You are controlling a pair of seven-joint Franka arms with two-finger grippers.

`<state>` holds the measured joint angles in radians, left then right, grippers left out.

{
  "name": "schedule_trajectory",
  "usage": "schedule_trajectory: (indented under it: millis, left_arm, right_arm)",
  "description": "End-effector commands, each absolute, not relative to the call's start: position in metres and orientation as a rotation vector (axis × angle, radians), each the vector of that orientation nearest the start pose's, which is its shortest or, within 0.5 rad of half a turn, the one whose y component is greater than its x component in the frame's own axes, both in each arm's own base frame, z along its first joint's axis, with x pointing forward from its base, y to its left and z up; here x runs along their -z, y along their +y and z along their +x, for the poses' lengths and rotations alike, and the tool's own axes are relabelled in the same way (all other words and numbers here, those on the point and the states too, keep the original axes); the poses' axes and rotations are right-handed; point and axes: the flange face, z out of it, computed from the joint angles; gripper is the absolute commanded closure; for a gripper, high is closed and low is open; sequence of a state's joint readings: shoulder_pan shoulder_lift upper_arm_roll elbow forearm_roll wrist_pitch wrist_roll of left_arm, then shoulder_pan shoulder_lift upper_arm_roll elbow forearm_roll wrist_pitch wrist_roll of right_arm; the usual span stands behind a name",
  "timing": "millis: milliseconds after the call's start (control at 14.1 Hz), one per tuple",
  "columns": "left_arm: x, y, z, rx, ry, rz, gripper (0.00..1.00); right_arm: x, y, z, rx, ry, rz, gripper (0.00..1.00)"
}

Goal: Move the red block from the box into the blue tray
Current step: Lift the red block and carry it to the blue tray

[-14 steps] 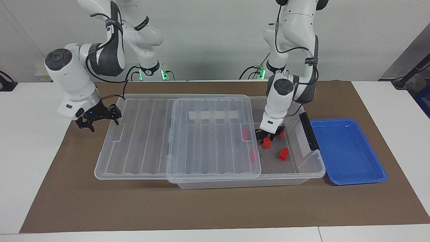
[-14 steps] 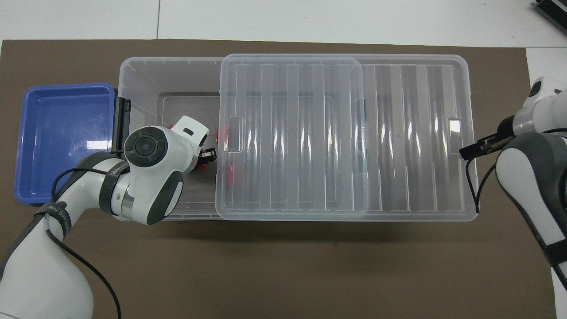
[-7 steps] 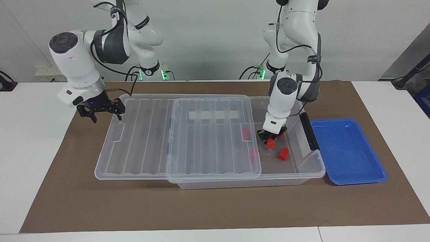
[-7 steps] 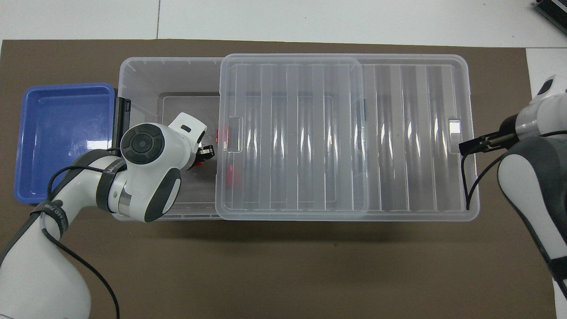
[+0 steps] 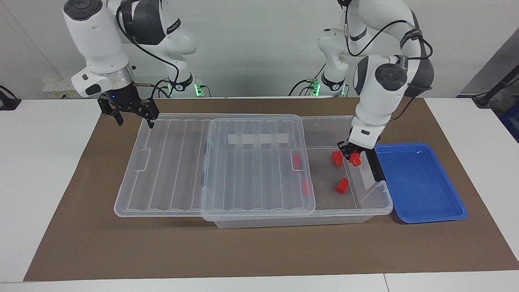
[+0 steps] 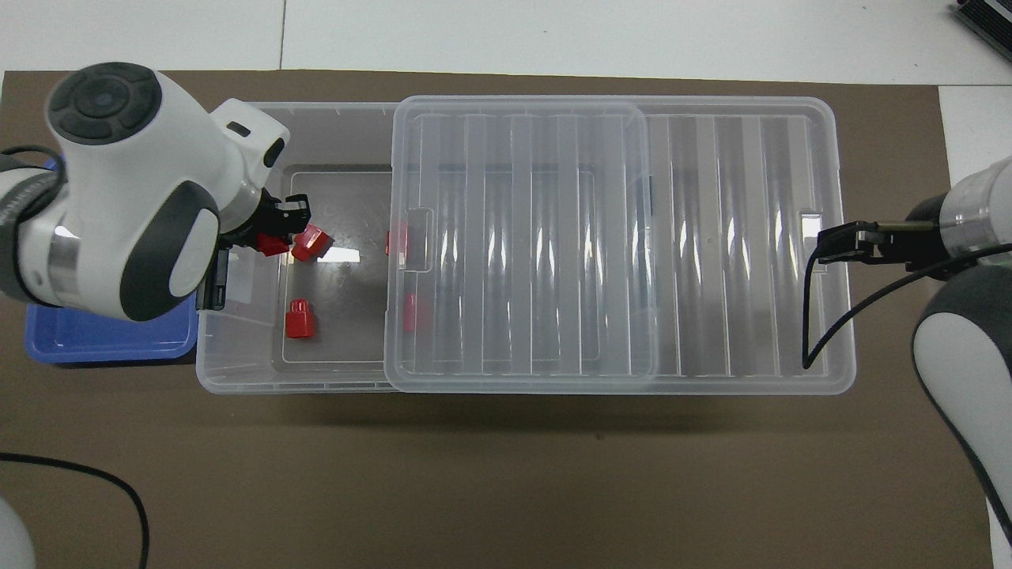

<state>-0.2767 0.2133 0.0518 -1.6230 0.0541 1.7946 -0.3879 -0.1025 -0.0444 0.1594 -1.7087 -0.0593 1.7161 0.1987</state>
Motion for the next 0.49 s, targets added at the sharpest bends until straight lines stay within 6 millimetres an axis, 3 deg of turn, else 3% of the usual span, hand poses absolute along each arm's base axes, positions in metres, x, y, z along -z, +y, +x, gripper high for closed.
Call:
schedule_trajectory:
  millis: [0,141,283,424]
  left_arm:
    - [-0.498,-0.075,0.618,-0.07,-0.094,-3.061,0.94]
    - [-0.496,-0.022,0.622,-0.08,0.008,-3.069,0.94]
    - [-0.495,0.034,0.623,-0.073,0.097,-3.077,0.94]
    - [-0.486,0.069,0.622,-0.021,0.15,-3.078,0.94]
  right_arm:
    - [-0.623,0.034,0.558,0.063,0.271,-3.173,0.0]
    - [-0.634,0.035,0.561,0.039,0.284,-3.17,0.0]
    - [-0.625,0.034,0.558,0.008,0.303,-3.173,0.0]
    - [-0.623,0.034,0.558,0.003,0.325,-3.17,0.0]
